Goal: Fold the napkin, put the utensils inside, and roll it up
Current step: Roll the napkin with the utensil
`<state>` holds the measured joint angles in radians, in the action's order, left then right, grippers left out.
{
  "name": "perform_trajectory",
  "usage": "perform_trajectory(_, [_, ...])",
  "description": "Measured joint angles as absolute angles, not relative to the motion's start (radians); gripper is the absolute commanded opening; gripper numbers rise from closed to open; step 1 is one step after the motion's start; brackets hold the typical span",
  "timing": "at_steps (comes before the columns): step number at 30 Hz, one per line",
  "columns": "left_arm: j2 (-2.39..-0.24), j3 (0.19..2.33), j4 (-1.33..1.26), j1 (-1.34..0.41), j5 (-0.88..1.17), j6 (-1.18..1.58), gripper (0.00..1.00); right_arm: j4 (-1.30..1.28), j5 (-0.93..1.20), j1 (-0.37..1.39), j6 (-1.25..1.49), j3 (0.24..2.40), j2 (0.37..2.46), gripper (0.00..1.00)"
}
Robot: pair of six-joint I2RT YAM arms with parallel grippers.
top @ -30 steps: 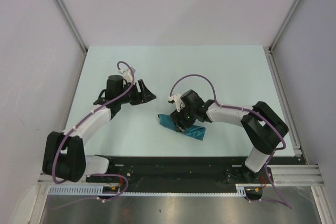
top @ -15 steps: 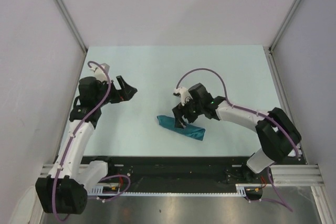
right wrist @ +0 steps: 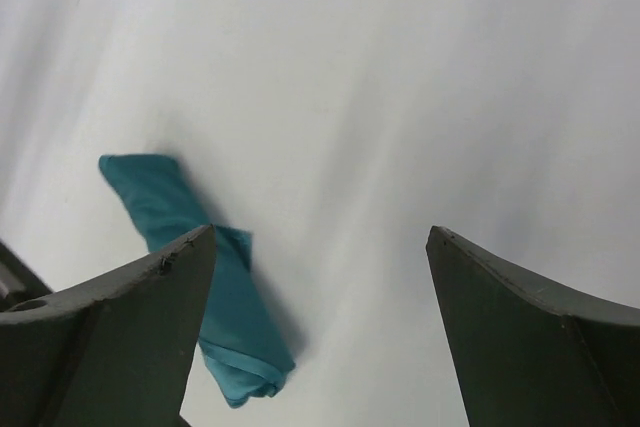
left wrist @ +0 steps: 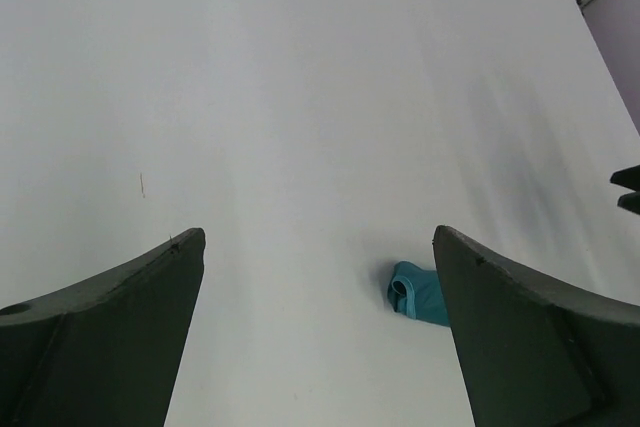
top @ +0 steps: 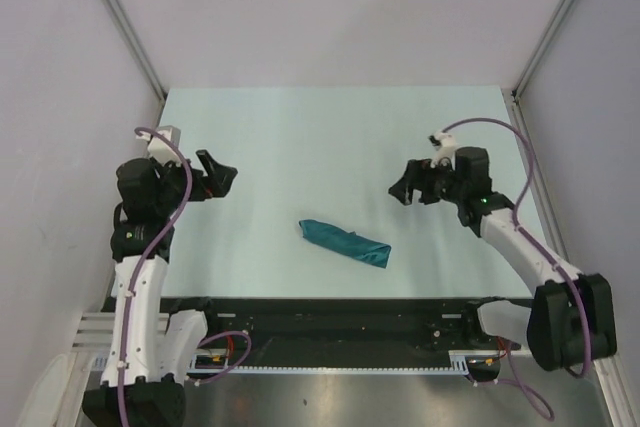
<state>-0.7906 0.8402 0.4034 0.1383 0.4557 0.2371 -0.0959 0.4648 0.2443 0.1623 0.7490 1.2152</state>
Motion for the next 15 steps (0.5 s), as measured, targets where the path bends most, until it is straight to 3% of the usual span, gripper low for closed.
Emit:
perform_trajectory(8, [-0.658,0.821,0.394,0.138,0.443,0.201,1.0,-0.001,0.313,0.126,0.218,0.582,0.936,0.92])
perform_trajectory(15, [-0.635,0.774,0.374,0.138,0.428,0.203,1.0,0.036,0.265,0.122,0.217,0.559,0.907,0.92])
